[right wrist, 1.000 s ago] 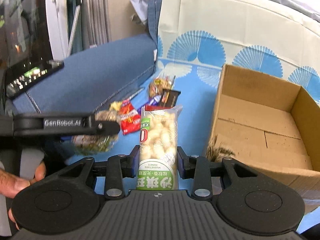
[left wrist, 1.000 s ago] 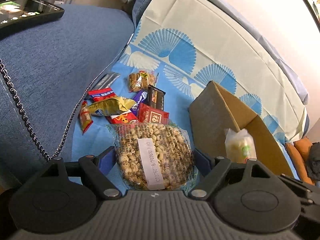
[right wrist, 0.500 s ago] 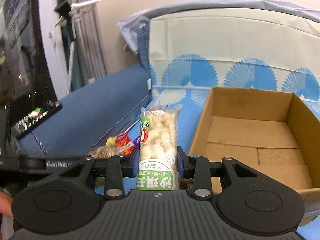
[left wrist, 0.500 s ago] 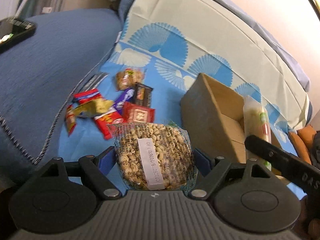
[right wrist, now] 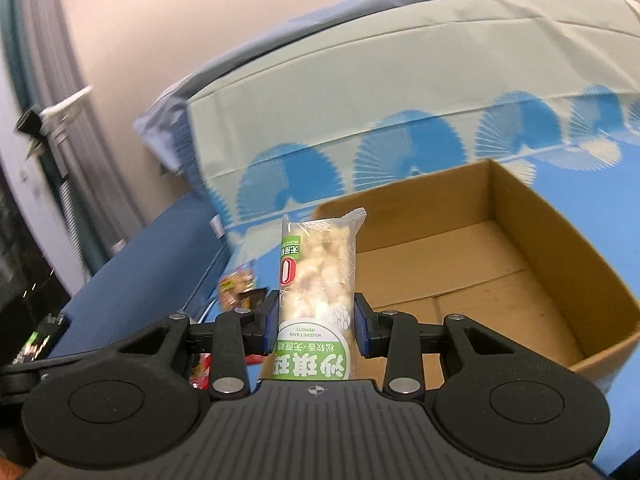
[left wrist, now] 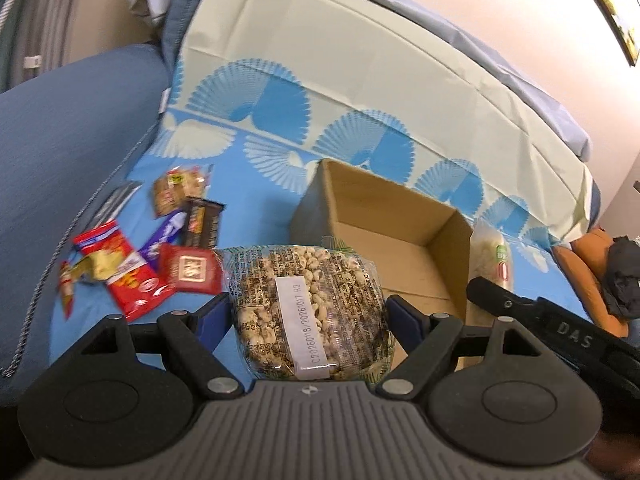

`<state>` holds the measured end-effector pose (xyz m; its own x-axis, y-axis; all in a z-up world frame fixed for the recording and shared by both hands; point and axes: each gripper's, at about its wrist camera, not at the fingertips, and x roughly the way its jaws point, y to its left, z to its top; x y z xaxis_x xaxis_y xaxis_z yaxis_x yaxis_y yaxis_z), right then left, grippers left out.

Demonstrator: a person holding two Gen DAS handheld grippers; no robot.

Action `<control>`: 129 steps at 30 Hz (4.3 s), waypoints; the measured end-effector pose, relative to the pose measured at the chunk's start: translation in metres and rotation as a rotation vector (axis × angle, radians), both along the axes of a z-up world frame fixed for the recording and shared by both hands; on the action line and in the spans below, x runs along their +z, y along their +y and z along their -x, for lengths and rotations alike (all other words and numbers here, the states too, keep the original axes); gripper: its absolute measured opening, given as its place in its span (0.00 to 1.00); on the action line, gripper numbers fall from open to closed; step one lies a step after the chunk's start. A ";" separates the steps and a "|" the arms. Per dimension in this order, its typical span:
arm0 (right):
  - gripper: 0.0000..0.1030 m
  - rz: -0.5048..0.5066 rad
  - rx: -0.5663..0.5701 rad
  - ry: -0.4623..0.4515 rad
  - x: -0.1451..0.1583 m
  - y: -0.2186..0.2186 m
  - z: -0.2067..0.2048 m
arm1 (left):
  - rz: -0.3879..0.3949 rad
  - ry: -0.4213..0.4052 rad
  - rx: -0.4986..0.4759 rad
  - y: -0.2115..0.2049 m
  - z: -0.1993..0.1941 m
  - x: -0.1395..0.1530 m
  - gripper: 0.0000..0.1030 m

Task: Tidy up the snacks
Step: 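Carry both snacks over the box and open both tools to drop them, then move both tools back to the pile and grasp the red square packet with the right tool, then grasp the yellow wrapped sausage snack with the left tool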

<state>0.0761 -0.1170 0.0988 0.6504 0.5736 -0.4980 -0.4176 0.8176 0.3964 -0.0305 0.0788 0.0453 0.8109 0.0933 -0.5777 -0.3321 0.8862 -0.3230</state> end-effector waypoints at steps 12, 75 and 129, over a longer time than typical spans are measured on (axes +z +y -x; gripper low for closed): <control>0.37 0.019 -0.165 -0.005 0.001 -0.026 -0.016 | -0.005 -0.032 -0.087 -0.035 -0.044 0.019 0.83; 0.27 0.230 0.234 -0.136 -0.020 0.074 0.049 | -0.273 0.150 0.155 0.125 0.028 -0.092 0.33; 0.61 0.407 0.566 -0.044 -0.003 0.185 0.045 | -0.182 -0.007 0.172 0.145 0.028 -0.089 0.13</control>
